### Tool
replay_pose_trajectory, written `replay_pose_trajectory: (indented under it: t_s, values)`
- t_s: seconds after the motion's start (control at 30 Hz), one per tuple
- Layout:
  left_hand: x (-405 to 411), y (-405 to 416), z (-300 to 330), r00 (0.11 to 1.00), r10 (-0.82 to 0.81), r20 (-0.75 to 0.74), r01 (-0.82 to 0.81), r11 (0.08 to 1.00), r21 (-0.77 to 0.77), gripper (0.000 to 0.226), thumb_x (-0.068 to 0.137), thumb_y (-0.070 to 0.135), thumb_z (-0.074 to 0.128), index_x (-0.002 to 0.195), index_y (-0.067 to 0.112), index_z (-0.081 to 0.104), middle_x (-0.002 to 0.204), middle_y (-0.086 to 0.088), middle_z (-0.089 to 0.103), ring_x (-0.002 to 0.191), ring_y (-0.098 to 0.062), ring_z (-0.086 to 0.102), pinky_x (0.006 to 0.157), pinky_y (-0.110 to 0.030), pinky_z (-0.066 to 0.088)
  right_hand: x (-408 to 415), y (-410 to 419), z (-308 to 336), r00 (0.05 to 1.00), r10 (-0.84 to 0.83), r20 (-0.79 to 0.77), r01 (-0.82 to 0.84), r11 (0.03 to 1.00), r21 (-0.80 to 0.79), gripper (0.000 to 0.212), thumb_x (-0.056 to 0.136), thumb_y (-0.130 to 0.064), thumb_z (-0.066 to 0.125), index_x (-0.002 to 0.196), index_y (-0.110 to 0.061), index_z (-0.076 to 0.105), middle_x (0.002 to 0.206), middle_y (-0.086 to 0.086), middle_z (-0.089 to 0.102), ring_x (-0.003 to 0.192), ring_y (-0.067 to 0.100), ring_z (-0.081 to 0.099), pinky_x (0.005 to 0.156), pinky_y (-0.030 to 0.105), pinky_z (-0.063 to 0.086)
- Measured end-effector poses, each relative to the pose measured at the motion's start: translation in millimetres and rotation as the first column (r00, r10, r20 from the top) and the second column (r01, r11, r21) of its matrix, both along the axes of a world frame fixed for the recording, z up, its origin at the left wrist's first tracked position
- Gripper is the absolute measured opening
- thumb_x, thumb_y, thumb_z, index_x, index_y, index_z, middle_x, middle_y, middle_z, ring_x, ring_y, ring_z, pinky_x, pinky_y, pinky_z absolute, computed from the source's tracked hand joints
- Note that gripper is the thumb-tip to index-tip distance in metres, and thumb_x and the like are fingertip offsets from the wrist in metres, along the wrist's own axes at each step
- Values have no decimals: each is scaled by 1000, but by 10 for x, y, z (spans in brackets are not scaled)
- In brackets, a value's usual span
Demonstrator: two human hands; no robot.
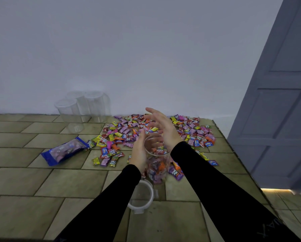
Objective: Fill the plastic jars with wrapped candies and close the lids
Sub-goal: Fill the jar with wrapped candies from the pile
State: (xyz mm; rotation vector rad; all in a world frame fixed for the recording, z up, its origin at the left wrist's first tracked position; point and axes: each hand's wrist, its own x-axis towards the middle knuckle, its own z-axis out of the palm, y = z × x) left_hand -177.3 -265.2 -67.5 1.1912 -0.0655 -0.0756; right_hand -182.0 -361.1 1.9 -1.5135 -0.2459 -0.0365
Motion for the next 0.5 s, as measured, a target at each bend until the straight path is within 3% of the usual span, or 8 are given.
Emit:
replay_pose_trajectory:
  t_s: [0.1,0.2,0.3,0.37,0.5]
  values:
    - [24,54,16,997,69,29,-71,995,65,63,102,49,25,111,1,65,104,-15,72,91,-26,68,70,-30,54,6,-52,28,998,-63,30,64,998,-14,37,101,-33,35,127,-19,59,123,7,62,99,18,55,66,17,44]
    - [33,104,130,972,212,99,-223,967,120,50,103,46,30,102,13,68,104,-2,72,96,-21,66,81,-34,51,31,-226,-8,984,-173,43,174,985,-16,39,102,-36,31,122,-21,61,116,4,64,91,16,56,70,21,38]
    - [-11,19,416,920,313,238,-363,907,212,28,101,30,44,94,20,68,94,12,69,81,0,59,78,-30,47,111,-462,-135,949,-317,7,317,949,-4,38,102,-38,32,115,-22,63,104,2,63,86,18,55,73,27,38]
    - [-65,-126,610,892,280,355,-385,882,272,20,99,23,49,93,21,68,91,11,67,77,5,58,77,-20,46,138,-608,-263,921,-390,-10,390,920,-38,37,102,-37,32,113,-21,63,99,1,62,85,16,54,70,27,38]
    - [-190,-535,787,855,80,512,-361,801,478,13,97,22,52,93,26,64,96,8,65,81,-1,56,69,-8,41,139,-853,-553,872,-490,-16,489,871,-47,30,103,-26,36,107,-12,63,97,8,61,82,13,54,67,22,42]
